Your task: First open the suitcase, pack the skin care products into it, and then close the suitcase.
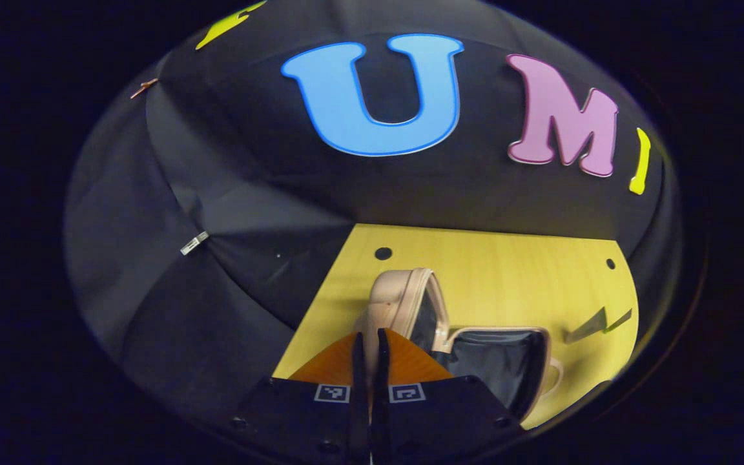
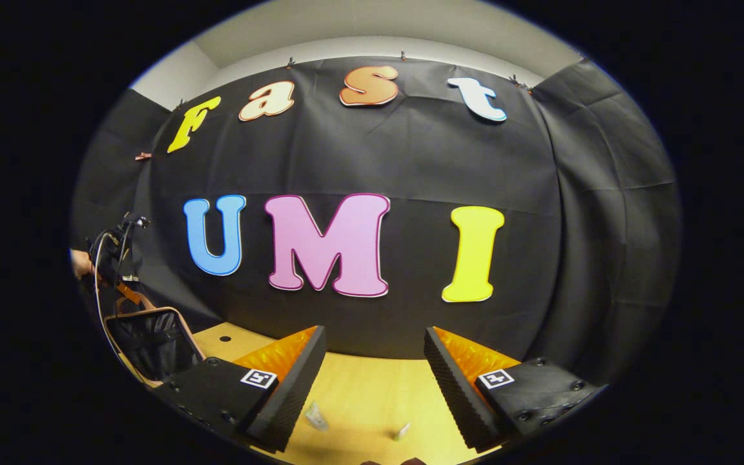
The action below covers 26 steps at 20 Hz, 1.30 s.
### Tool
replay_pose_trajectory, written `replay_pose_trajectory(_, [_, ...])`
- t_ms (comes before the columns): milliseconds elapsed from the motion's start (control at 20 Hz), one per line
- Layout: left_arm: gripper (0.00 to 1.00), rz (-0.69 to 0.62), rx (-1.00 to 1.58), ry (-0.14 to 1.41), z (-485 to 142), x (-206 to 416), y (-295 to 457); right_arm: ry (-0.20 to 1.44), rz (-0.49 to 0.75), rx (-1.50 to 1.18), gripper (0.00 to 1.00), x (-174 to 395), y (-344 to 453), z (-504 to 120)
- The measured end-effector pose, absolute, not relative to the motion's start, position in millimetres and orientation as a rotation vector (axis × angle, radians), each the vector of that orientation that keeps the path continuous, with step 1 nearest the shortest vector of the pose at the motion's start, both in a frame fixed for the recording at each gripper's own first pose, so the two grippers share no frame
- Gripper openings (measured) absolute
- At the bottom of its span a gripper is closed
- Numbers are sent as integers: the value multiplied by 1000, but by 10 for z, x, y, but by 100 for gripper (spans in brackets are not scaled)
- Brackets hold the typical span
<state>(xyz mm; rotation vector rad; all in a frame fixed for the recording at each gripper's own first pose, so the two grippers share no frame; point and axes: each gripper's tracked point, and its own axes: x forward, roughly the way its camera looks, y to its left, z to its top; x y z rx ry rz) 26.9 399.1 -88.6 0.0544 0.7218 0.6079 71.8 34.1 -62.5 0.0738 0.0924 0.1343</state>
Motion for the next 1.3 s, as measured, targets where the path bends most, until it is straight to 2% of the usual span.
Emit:
replay_pose_trajectory(400, [7, 587, -126, 893, -2271, 155, 5399, 242, 80, 72, 97, 777, 1050, -939])
replay_pose_trajectory(450, [10, 580, -170, 915, -2468, 134, 5495, 255, 73, 85, 97, 788, 1110, -956])
replay_pose_trajectory(500, [7, 572, -208, 931, -2630, 101, 5558, 268, 66, 99, 97, 785, 1171, -967])
replay_pose_trajectory(700, [9, 555, -241, 975, -3082, -11, 5701, 290, 37, 108, 97, 780, 1273, -995])
replay_pose_trajectory(800, [19, 550, -192, 953, -3061, -20, 5795, 298, 34, 112, 97, 778, 1305, -1021])
replay_pose_trajectory(850, [30, 526, -178, 905, -2986, 53, 5821, 295, 29, 104, 97, 789, 1296, -1024])
replay_pose_trajectory(900, [43, 495, -179, 846, -2826, 125, 5760, 292, 18, 92, 97, 793, 1260, -1027])
replay_pose_trajectory(1050, [96, 444, -131, 642, -2207, 331, 5611, 257, 0, 58, 97, 788, 1171, -965])
replay_pose_trajectory(1300, [95, 263, -17, 355, -1054, 600, 4608, 191, -29, 29, 97, 729, 990, -802])
